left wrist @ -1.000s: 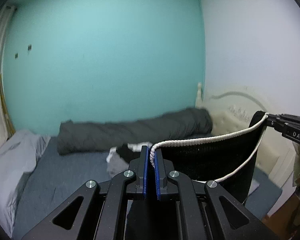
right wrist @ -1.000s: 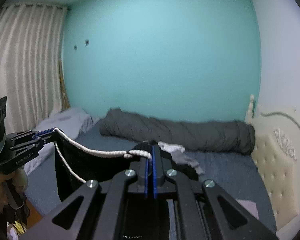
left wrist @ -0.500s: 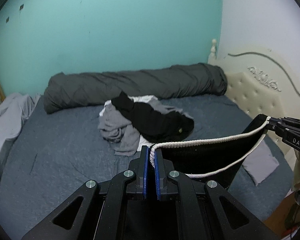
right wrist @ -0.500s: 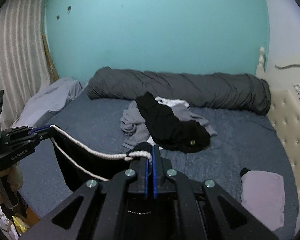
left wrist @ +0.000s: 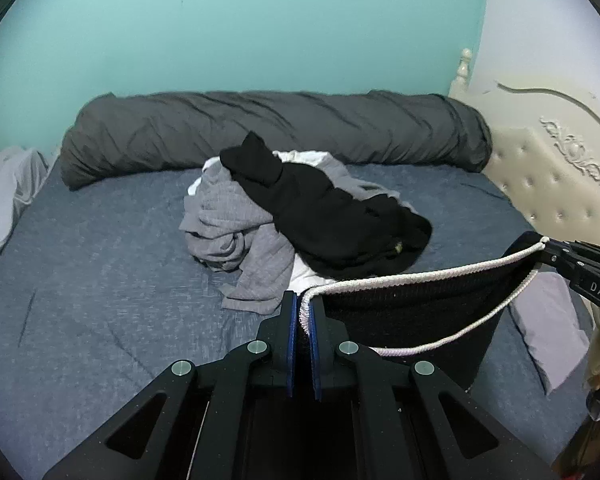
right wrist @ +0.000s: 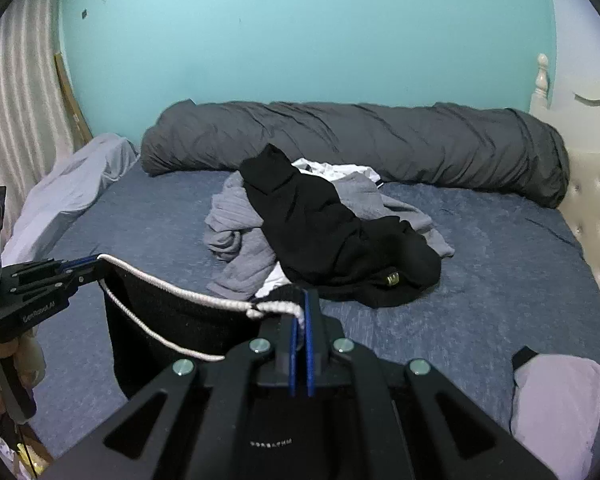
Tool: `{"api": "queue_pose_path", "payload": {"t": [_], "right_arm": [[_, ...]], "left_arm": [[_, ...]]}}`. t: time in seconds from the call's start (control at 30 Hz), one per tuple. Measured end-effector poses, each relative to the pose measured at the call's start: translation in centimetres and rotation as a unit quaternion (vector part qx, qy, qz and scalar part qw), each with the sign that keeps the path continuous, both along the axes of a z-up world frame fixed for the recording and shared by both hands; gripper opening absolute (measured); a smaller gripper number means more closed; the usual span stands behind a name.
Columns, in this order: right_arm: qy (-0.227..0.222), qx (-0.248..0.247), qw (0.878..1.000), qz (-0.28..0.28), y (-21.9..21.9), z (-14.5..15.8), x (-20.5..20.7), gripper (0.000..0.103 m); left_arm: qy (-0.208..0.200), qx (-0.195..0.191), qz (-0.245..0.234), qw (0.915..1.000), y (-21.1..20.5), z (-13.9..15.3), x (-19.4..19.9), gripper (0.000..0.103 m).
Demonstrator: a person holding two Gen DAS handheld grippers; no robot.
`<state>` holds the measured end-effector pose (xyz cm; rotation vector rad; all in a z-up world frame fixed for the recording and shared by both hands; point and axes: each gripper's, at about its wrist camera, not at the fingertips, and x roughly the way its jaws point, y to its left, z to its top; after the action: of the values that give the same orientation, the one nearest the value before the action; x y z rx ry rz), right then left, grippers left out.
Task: Fold clothes
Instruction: 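Lower the hoodie onto the bed with both grippers and open them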
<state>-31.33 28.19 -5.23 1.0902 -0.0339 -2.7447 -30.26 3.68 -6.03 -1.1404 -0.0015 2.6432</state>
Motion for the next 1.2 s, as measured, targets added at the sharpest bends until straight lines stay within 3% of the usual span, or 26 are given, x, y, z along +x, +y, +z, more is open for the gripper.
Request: {"api": "queue_pose_path", "payload": {"t": [0.3,0.57,0.9,1.2], "right_arm": [[-0.037,0.009,0.999,-0.002,0.1,-6.7,-8.1,0.003],[-0.067,0.016,0.998,-0.002,0.6,-12.9,-13.9,0.003],[-0.106,0.028,0.994,-0.015,1.2,-20.5,-19.3,0.003],[-0.141,0.047,0.989,-0.014,0.9,-26.0,-21.7,0.003]], "left_arm": [[-0.044,0.003,0.001,0.999,-0.3,-7.9,-8.0,0.006],[-0.065,-0.003,0.002,0.9979,-0.2,-13.9,-12.9,0.006],[-0.106,-0.009,0.008,0.9943,0.6,-21.3,-18.1,0.006],[-0.133,-0.027,0.007,0.9908,1.6,-25.7,-20.1,0.008]]}}
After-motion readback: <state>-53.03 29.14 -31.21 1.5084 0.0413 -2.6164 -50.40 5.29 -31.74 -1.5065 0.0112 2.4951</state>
